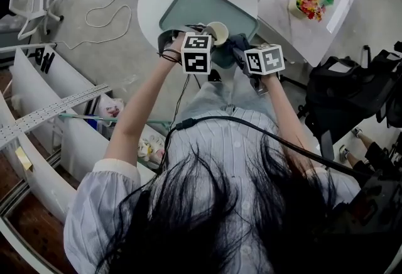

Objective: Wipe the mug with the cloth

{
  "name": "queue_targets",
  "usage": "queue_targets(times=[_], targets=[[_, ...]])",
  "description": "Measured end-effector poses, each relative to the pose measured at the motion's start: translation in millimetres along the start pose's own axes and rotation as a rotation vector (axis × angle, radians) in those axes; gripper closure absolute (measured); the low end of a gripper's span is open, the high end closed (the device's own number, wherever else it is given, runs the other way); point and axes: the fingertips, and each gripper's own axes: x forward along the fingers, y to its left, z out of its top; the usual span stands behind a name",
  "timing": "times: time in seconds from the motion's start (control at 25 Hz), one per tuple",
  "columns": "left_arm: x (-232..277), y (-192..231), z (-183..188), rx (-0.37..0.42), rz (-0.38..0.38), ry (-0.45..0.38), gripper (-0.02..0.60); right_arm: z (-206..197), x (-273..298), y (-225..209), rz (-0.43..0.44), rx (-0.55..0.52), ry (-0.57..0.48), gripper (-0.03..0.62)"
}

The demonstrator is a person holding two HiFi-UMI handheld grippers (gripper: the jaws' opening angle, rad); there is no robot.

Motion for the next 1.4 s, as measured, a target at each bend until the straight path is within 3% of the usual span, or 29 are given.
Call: queue_targets(times=[0.24,0.32,0.44,0.64,0.8,1.08,1.4], targets=[[-1.9,1.1,17.3,-0.375,0.144,-0.065,0.526,-0.2,-1.5,-2.1,-0.012,0.020,-0.016,0.500],[-1.0,6.0,21.0,-0.468,0.207,-0.079,0.526,0.3,0.0,0.5,0.003,0.032,-0.032,0.500],[3.7,8.2,29.5,-0.553,0.242,-0.115,0.526,0.6,0.7,1.6,0.006,0.036,-0.052,0.500],[16.1,14.1,16.5,-0.584,0.305,-0.047,0.526,-4.1,-1.6,-1.7,-0.015,0.062,-0.048,0.500],[21.5,14.2,8.5,-0.597,0.302,-0.026,0.526,-2.4,-0.6,1.0,-0.006,0.063,-0.060,0.500],[23.3,14.6,7.7,-0.499,0.347,0.039,0.528,-2.3,-0.9,0.0,-0.016,0.061,-0.058,0.500],[22.4,9.3,11.2,-0.458,0.233,-0.043,0.541,11.5,0.1,-0.5,-0.015,0.056,-0.081,0.500]])
